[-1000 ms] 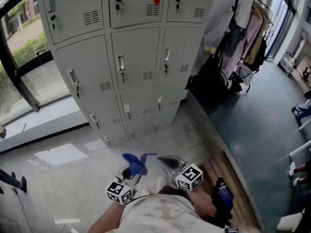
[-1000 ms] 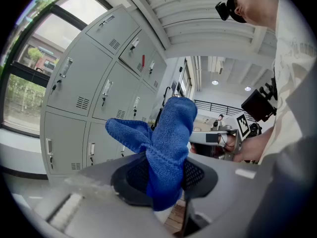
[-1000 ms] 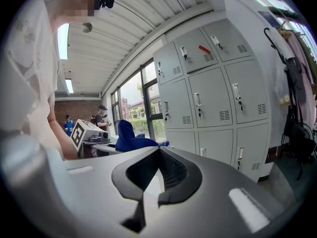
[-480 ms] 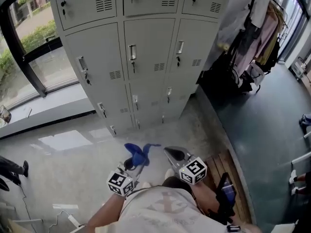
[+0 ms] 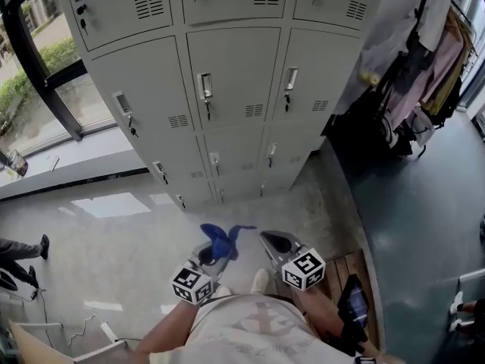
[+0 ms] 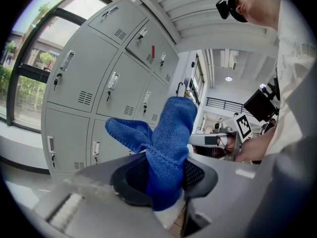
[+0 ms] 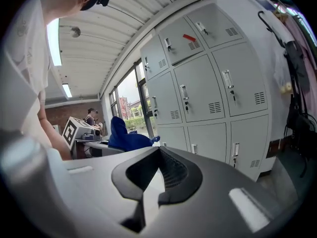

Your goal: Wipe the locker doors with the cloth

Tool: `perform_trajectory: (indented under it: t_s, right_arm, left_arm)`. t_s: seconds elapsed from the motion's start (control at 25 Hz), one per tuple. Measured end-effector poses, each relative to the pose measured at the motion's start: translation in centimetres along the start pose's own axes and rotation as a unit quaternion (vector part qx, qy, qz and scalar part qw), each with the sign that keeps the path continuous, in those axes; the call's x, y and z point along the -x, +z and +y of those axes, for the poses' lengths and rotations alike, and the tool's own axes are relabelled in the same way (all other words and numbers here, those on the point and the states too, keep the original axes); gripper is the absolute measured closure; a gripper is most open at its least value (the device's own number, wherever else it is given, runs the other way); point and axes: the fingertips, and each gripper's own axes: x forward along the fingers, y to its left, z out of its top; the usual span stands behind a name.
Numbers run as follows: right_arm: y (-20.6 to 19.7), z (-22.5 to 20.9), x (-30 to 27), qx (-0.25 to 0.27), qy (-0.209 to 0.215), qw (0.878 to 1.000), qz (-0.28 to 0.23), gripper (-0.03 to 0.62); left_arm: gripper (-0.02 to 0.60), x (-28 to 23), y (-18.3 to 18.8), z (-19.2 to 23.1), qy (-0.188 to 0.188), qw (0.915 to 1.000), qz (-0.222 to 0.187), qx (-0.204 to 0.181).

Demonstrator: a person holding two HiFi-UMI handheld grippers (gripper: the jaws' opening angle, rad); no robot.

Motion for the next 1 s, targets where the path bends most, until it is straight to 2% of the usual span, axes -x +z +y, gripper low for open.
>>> perform_trajectory:
  t_s: [0.2, 0.36, 0.64, 0.84, 1.0]
  right_arm:
    - [1.6, -4.6, 0.2, 0.002, 0.018, 1.0, -0.006, 0.588]
    - [2.7, -7.6, 0.6, 0.007, 0.03, 0.999, -0.008, 0.588]
    - [3.3, -10.5, -0.2, 0.003, 0.058, 0.998, -0.008, 0.588]
    - [3.8, -11.6, -1.5, 0.002, 0.07, 0.997, -0.006, 0.588]
    - [4.4, -12.6, -3.1, 0.008, 0.076, 0.997, -0.008, 0.588]
  left_arm:
    - [0.454, -4.8, 0.7, 0.0, 0.024, 0.9995, 0.012, 0.02]
    - [0.456, -7.4, 1.4, -0.9, 0.027, 0.9994, 0.011, 0.016]
    - [0.454, -8.8, 2.6, 0.6, 0.085, 0.996, 0.007, 0.025]
    - [0.454, -9.0, 4.2, 2.0, 0.1, 0.9947, -0.008, 0.021]
    - [0.454, -10.0, 4.8, 3.9, 0.108, 0.9934, -0.012, 0.036]
